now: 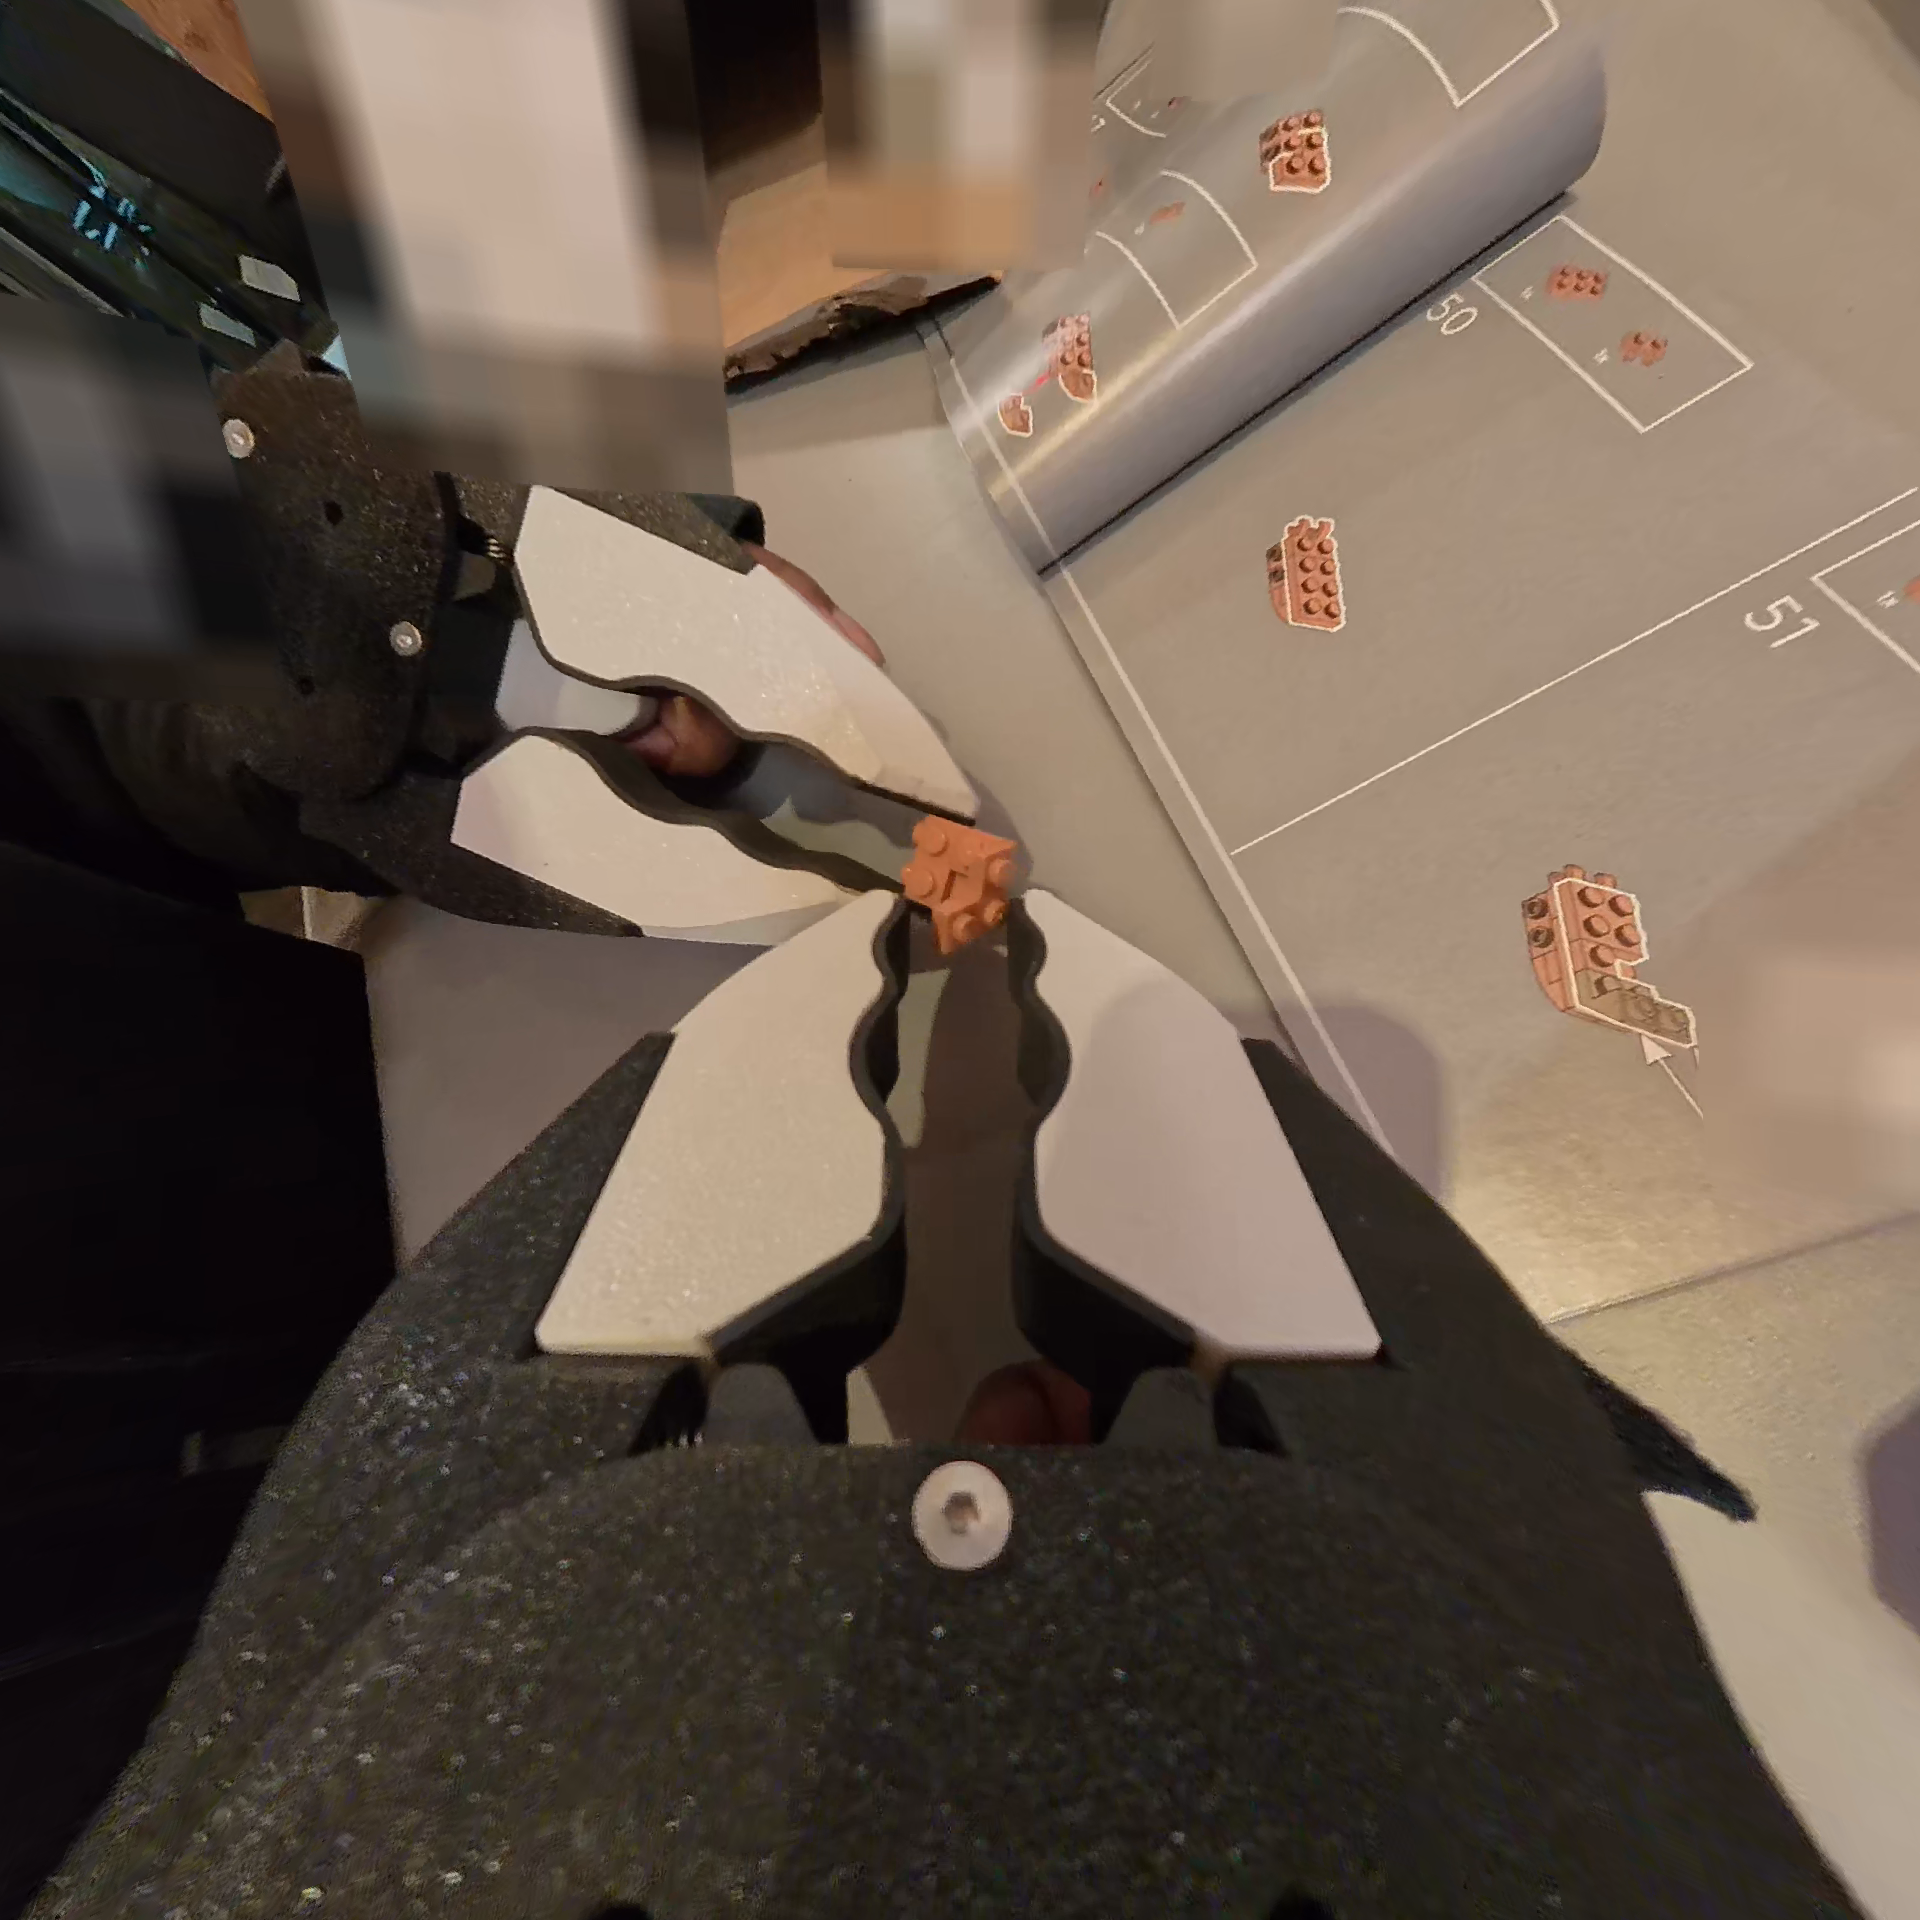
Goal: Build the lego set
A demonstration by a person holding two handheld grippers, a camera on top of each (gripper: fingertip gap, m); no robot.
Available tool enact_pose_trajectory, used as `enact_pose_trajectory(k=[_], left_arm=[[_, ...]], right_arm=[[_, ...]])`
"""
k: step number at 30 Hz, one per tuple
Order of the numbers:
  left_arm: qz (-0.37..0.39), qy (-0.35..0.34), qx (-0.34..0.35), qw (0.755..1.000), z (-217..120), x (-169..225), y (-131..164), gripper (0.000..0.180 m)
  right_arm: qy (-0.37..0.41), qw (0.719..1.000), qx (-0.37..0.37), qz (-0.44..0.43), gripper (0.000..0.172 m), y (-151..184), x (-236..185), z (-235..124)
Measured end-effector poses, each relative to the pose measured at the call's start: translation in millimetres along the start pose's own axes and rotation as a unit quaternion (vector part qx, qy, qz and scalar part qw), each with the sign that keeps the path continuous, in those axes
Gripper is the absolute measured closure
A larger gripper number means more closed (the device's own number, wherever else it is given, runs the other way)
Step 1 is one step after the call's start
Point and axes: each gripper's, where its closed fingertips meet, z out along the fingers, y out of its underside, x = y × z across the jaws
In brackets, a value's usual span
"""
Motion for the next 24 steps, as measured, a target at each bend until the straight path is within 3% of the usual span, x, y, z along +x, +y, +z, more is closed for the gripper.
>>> enact_pose_trajectory(k=[15,24], left_arm=[[0.005,0.013,-0.012,1.000,2,3,3,0.165],[-0.033,0.043,-0.075,0.996,6,0,23,0.165]], right_arm=[[-0.011,1.000,0.001,-0.010,0.153,0,-6,-1],[0.122,0.978,-0.048,-0.160,0.150,2,40,-7]])
